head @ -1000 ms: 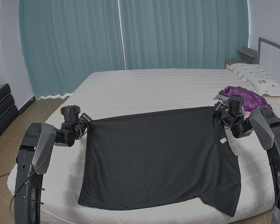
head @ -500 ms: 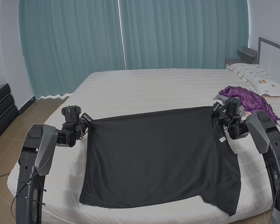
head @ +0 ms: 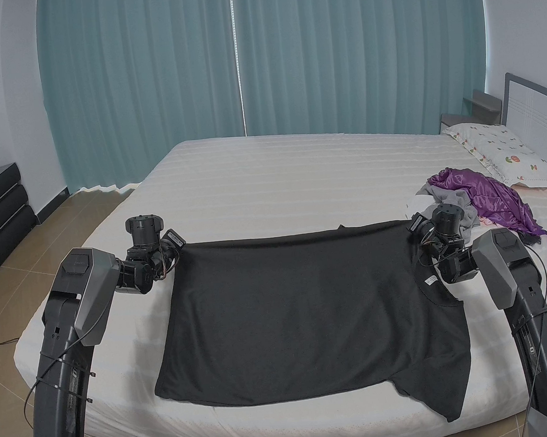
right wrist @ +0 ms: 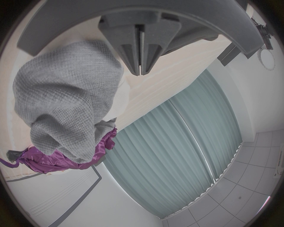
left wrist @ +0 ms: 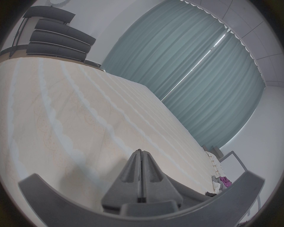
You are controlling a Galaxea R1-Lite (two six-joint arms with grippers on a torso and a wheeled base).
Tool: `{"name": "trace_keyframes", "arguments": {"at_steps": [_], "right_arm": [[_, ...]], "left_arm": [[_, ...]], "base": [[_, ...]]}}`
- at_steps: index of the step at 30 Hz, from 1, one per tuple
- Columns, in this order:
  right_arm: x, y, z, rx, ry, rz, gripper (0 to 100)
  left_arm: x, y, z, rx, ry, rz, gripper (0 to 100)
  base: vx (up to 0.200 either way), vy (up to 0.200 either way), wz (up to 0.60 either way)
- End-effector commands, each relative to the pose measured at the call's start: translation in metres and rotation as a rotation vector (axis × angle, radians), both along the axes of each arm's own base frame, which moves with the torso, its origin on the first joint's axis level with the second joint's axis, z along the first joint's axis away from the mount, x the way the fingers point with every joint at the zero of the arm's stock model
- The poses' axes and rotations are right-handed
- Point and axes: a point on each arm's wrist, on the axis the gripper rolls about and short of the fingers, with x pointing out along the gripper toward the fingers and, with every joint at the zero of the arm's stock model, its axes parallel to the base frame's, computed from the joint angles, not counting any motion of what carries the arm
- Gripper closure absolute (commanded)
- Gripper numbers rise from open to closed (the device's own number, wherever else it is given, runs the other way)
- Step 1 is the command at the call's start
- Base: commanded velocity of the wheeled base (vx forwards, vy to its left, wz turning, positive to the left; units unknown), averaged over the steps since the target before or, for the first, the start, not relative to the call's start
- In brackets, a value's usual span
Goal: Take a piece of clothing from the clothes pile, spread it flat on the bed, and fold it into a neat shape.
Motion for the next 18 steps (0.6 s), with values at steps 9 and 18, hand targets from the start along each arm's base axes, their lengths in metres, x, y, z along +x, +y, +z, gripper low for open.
{"name": "trace_keyframes", "arguments": {"at_steps": [9, 18], "right_arm": [[-0.004, 0.003, -0.026, 0.000, 0.058, 0.004, 0], [-0.014, -0.012, 0.025, 0.003, 0.007, -0.024, 0]], "left_arm": [[0.000, -0.005, -0.009, 0.000, 0.016, -0.008, 0], [-0.014, 0.001, 0.016, -0.003, 0.033, 0.005, 0]], "base": [[0.000, 0.000, 0.00], [0.000, 0.000, 0.00]]}}
